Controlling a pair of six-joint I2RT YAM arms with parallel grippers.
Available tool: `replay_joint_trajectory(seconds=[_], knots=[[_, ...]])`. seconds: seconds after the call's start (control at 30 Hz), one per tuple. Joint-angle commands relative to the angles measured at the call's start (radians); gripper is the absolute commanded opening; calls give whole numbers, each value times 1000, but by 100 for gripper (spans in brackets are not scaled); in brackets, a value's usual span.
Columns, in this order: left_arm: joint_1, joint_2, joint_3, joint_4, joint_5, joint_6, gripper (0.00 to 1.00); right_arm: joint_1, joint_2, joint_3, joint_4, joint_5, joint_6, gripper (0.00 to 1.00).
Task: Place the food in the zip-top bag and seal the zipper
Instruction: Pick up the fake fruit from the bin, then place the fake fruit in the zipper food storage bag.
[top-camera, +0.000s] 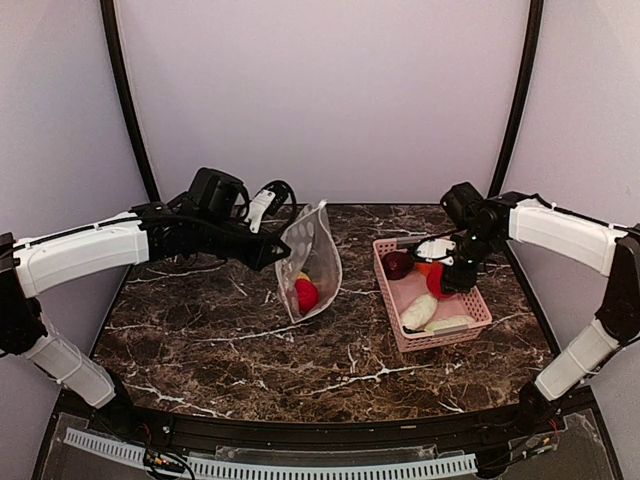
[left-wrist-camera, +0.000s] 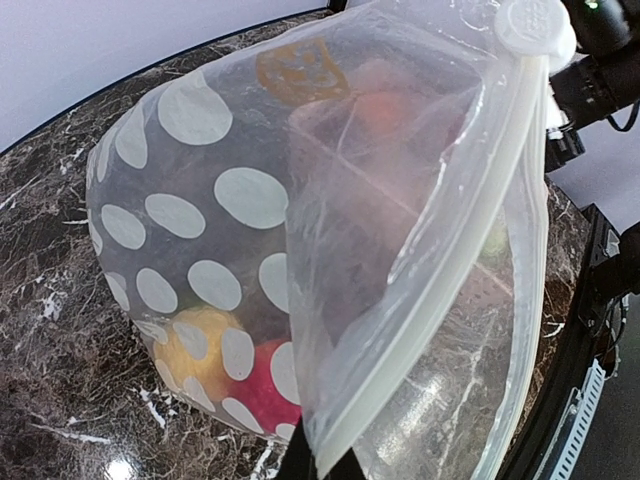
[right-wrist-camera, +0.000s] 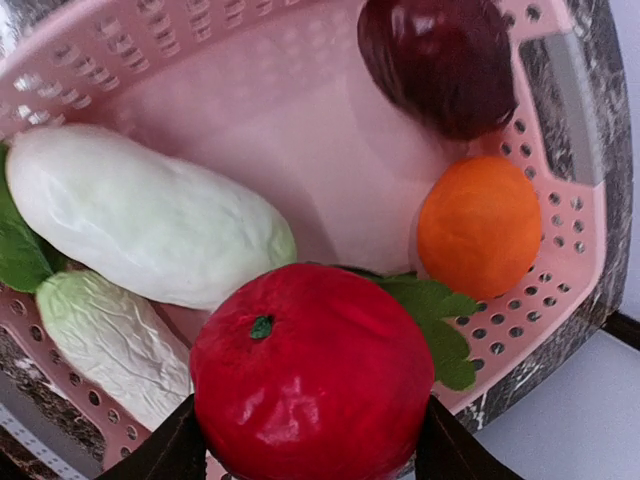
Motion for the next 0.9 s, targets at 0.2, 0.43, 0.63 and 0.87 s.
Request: replay_joint_trajectory(seconds=[0.2, 0.43, 0.63, 0.87], knots=[[41, -38, -14, 26, 34, -21, 1, 182, 46, 412, -175, -387, 77, 51], [57, -37, -22, 38, 42, -13, 1, 241, 177, 781, -241, -745, 100, 52], [86, -49, -33, 68, 79, -30, 1, 335, 310, 1000, -331, -1025, 104, 54], [102, -61, -33, 77, 106, -41, 1, 427, 415, 1030, -287, -832, 134, 52]])
